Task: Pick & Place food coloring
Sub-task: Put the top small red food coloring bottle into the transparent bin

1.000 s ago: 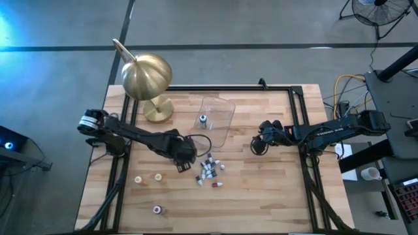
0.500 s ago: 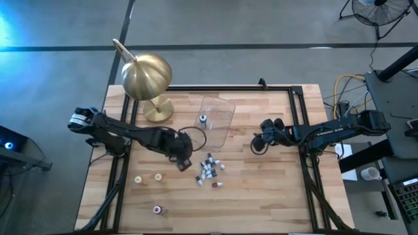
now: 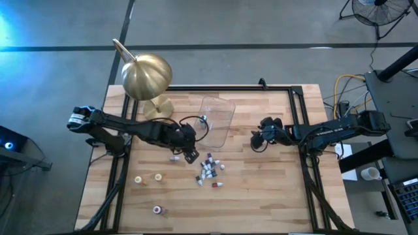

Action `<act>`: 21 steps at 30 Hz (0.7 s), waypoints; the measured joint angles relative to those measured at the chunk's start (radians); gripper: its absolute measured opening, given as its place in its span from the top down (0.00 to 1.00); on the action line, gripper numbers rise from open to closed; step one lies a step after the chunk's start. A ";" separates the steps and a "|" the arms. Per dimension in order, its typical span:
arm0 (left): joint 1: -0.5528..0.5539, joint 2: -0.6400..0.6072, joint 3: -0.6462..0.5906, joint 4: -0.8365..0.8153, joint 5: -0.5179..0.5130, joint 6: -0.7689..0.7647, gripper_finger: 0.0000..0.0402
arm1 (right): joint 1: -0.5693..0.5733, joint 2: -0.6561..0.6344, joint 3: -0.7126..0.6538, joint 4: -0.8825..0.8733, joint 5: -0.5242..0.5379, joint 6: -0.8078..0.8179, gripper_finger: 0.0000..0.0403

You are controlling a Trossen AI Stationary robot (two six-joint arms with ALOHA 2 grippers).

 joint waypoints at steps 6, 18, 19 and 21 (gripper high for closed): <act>0.005 -0.033 0.000 -0.033 -0.019 -0.011 0.58 | 0.000 0.000 0.000 0.001 0.000 0.052 0.47; 0.007 -0.070 -0.002 -0.134 -0.024 -0.035 0.58 | -0.069 0.000 -0.005 -0.001 0.053 0.048 0.47; 0.007 -0.072 -0.002 -0.141 -0.024 -0.038 0.58 | -0.078 0.000 -0.006 -0.001 0.053 0.048 0.47; 0.007 -0.075 -0.002 -0.159 -0.023 -0.049 0.58 | -0.093 0.000 -0.009 -0.004 0.053 0.048 0.47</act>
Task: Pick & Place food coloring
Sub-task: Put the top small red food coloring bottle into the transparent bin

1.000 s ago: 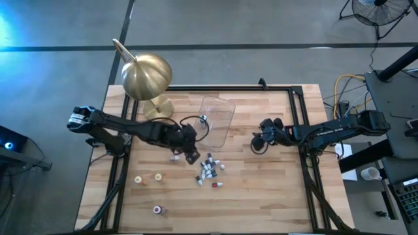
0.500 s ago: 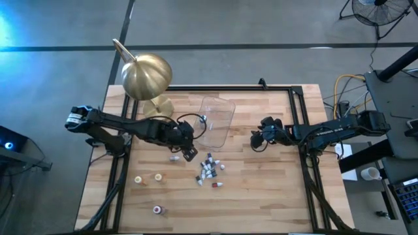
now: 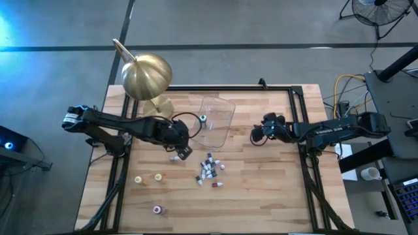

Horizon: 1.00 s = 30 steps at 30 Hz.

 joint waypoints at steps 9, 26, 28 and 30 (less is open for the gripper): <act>-0.006 -0.009 -0.001 -0.147 0.218 -0.077 0.58 | -0.027 0.000 -0.002 -0.001 0.000 0.000 0.47; -0.437 -0.036 -0.004 -0.189 0.130 -0.001 0.58 | -0.026 0.000 -0.002 -0.002 -0.014 -0.003 0.47; -0.442 -0.031 -0.005 -0.189 0.130 -0.010 0.58 | -0.026 0.000 -0.002 -0.002 -0.014 -0.003 0.47; -0.443 -0.030 -0.005 -0.189 0.130 -0.008 0.58 | -0.026 0.000 -0.002 -0.002 -0.013 -0.003 0.47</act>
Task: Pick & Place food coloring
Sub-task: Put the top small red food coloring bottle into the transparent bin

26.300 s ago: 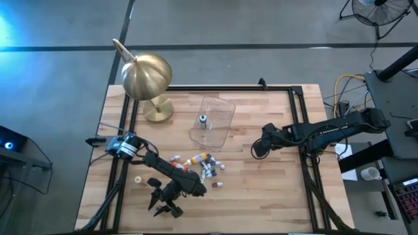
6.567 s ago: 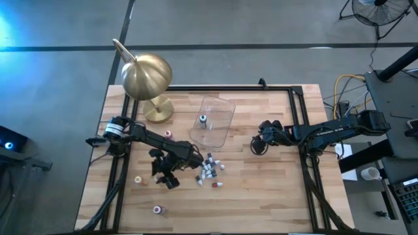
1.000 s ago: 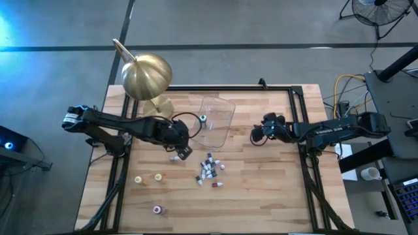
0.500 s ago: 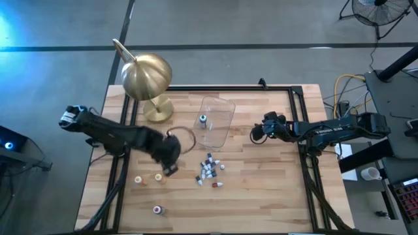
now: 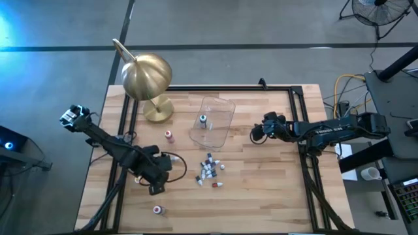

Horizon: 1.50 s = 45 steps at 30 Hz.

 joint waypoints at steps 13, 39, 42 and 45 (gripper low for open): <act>0.000 0.000 -0.072 0.000 0.025 0.093 0.58 | -0.001 0.000 0.000 -0.001 0.002 0.003 0.47; -0.016 0.000 -0.206 0.121 0.100 0.089 0.58 | -0.001 0.000 0.000 -0.009 0.005 0.000 0.47; -0.017 0.000 -0.217 0.121 0.102 0.088 0.58 | -0.001 0.000 0.000 -0.009 0.005 0.000 0.47; -0.017 0.000 -0.219 0.124 0.102 0.087 0.58 | -0.001 0.000 0.000 -0.009 0.005 0.000 0.47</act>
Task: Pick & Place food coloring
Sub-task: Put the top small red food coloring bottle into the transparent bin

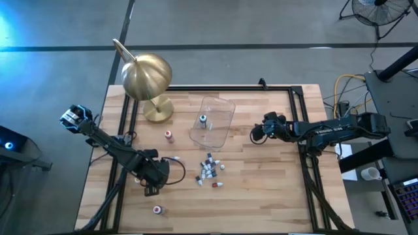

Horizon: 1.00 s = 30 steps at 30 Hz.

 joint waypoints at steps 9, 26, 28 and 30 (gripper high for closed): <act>0.000 0.000 0.000 0.019 0.000 0.000 0.58 | 0.000 0.000 0.000 0.000 0.000 -0.005 0.47; 0.000 0.000 0.025 0.022 -0.013 -0.005 0.58 | 0.000 0.000 0.000 0.000 -0.003 -0.004 0.47; 0.000 0.000 0.037 0.024 -0.026 0.014 0.58 | 0.000 0.000 0.000 0.000 -0.003 -0.004 0.47; 0.001 0.000 0.048 0.025 -0.049 0.028 0.58 | 0.001 0.000 0.000 0.000 -0.003 -0.004 0.47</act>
